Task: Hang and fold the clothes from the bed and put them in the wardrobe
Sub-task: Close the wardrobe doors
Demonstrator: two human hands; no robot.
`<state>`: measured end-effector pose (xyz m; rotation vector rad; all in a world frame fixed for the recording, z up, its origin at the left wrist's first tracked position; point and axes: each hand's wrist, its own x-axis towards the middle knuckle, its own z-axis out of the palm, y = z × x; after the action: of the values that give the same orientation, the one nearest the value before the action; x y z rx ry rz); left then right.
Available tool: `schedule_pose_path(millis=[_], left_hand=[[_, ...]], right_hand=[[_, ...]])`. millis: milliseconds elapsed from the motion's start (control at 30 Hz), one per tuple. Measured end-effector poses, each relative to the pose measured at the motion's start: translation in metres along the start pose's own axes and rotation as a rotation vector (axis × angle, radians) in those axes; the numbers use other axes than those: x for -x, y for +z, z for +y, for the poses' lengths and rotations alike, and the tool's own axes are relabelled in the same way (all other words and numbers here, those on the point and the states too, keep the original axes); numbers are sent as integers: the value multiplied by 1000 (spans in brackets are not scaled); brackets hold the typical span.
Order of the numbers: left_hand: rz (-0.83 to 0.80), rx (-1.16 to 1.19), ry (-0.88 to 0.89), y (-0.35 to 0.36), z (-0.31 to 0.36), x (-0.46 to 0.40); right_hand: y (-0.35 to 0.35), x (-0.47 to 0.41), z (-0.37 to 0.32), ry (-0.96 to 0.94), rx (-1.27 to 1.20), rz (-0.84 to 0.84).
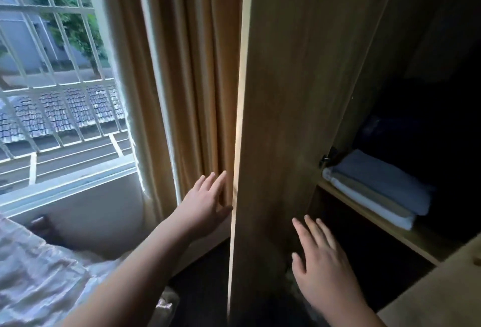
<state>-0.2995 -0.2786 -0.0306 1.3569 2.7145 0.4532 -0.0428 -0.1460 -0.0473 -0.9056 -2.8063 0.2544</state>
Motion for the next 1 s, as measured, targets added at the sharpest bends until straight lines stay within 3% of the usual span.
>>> schedule_pose_path(millis=[233,400,633,800,1000], left_hand=[[-58,126,188,1,5,-7],[-112,-1,320,1,29,23],[-149,26,697,35,116,35],[-207,8,833,56,195,16],[-101,-95,923,99,298,-19]], right_hand=[[5,12,0,178,-14,6],[-4,27,5,248,-16,16],[-20,66,36,401,-23,92],[-44,92,79,526,-39,191],[-65,112,163,631,5,263]])
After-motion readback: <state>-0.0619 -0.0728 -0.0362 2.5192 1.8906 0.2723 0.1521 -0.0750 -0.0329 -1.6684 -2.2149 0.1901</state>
